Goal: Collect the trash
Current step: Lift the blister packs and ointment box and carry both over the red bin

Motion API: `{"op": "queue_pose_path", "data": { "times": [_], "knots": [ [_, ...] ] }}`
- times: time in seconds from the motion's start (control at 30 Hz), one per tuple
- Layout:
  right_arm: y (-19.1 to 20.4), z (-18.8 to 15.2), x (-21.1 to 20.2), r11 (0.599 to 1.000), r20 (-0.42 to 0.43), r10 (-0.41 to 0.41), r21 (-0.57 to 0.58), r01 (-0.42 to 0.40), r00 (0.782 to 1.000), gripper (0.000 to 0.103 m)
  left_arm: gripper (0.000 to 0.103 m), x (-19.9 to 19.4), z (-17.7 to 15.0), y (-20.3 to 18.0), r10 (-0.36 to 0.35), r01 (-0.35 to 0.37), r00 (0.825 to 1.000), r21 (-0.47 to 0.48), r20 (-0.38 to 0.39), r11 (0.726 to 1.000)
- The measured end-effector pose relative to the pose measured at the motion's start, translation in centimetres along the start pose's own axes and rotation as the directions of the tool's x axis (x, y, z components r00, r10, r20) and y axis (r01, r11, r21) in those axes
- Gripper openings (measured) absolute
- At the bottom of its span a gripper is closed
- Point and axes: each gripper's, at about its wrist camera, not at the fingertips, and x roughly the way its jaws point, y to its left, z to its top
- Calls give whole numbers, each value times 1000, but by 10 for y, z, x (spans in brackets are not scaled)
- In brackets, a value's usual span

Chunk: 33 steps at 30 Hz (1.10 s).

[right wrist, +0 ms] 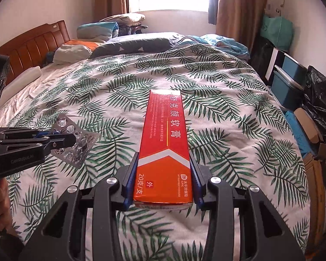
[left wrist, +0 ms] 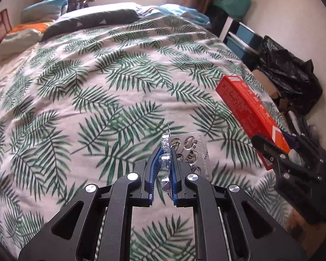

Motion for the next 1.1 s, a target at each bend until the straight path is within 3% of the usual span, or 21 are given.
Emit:
{"op": "queue_pose_path", "data": {
  "times": [0.3,0.67,0.9,1.1],
  "knots": [
    [31,-47,-93,1000,21,25,-10,-25,999,41,12,-77,-81,-14,6,-6,1000,16,-12,1000],
    [72,-131,-181,995,7,85,-45,-84,996,41,12,-151,-184,-29,19,-17,999,40,-37,999],
    [94,-184,-218,989,-24,128,-77,-130,991,41,12,-174,-247,-38,26,-21,997,65,-72,998],
    [109,-234,-230,982,-94,157,-94,-166,983,41,12,-165,-300,-37,42,-32,989,71,-145,997]
  ]
}}
